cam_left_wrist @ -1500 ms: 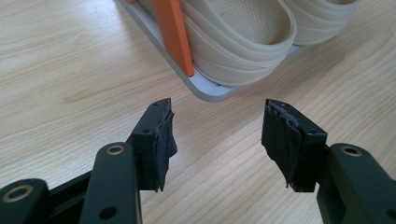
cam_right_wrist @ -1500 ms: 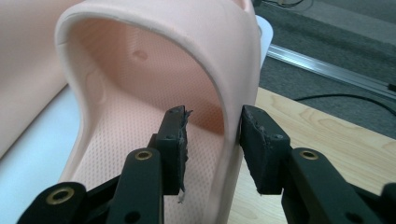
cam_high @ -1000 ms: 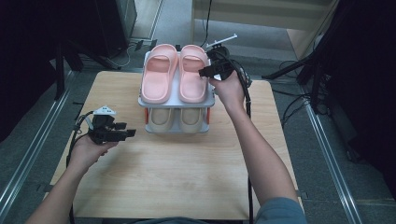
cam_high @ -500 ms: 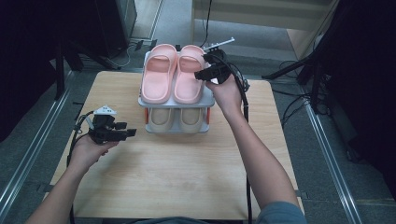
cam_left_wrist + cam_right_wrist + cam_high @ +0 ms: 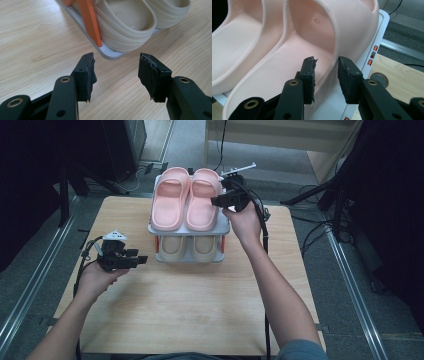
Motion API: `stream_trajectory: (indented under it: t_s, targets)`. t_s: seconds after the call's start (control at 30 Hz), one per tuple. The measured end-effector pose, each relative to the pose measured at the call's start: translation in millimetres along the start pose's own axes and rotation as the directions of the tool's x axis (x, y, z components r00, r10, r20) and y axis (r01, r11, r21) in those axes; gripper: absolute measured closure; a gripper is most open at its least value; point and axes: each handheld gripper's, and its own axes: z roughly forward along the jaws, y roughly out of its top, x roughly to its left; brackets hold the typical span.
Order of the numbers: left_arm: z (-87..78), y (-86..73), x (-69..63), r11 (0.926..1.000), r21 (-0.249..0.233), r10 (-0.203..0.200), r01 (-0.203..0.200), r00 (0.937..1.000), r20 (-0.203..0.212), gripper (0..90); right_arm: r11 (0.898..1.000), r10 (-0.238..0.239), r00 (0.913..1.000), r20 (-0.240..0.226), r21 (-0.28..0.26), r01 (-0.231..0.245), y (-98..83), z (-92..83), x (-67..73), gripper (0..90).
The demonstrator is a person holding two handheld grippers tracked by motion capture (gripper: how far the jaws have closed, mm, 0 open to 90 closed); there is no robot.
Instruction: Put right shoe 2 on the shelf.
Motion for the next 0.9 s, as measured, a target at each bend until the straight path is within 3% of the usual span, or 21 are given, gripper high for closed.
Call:
stream_trajectory:
  t_s: [0.5,0.9]
  targets:
    - [5.0,3.3,-1.4,0.9999,0.004,0.012,-0.012,0.9999,0.009,46.6,1.0,0.007,1.0,-0.006,-0.013,-0.007,-0.6,0.8,6.6,61.6]
    - [6.3,3.3,-0.1,1.0,0.006,0.008,-0.008,0.9999,0.009,46.1,0.998,-0.001,0.9993,-0.038,-0.059,-0.001,-17.9,-20.6,-2.2,59.7]
